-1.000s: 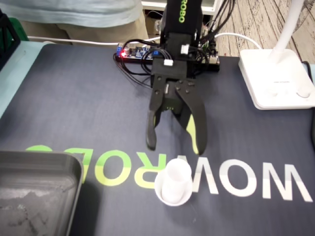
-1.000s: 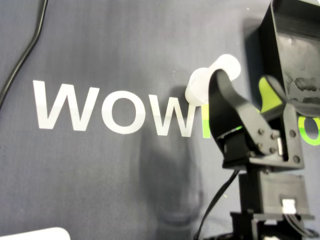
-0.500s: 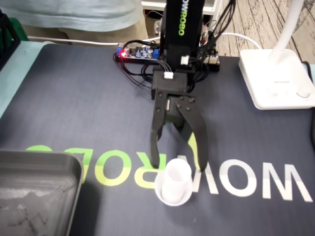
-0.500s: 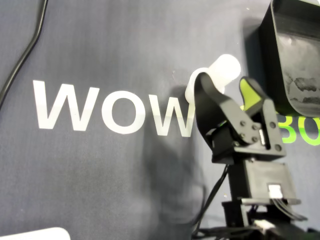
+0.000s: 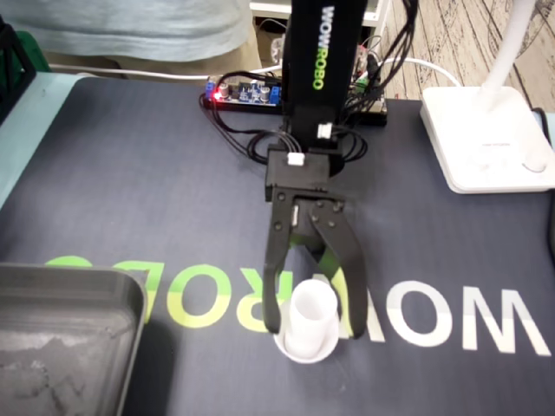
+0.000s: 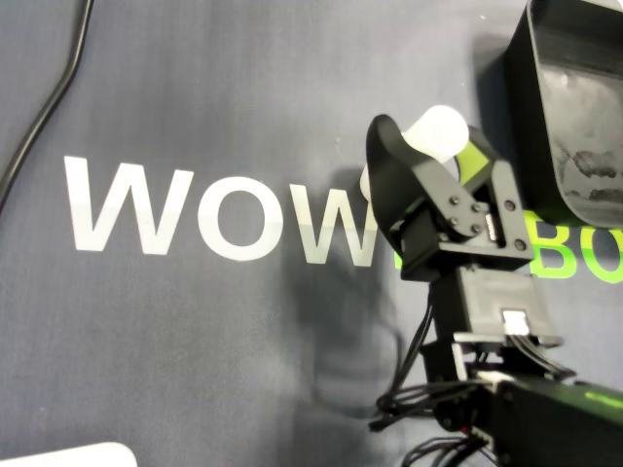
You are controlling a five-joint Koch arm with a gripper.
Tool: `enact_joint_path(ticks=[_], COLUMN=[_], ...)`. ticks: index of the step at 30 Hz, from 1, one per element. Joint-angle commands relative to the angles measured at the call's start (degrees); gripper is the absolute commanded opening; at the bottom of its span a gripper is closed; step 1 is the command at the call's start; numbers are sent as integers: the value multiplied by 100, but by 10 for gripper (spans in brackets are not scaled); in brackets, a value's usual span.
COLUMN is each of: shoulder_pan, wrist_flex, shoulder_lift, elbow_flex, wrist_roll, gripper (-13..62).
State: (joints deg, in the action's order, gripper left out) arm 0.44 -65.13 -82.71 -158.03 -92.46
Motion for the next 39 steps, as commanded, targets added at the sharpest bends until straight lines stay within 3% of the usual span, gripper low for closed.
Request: enact_joint_path(ticks=[1,12,35,39], shoulder_pan=[-9,-9,-299,-360], wrist_flex=[-466,-448,-466,-466], shoulder_lift=[18,352,686,686], elbow_flex=[237,369,686,729], wrist_roll=[-62,-79,387,439], gripper=[301,267,42,34])
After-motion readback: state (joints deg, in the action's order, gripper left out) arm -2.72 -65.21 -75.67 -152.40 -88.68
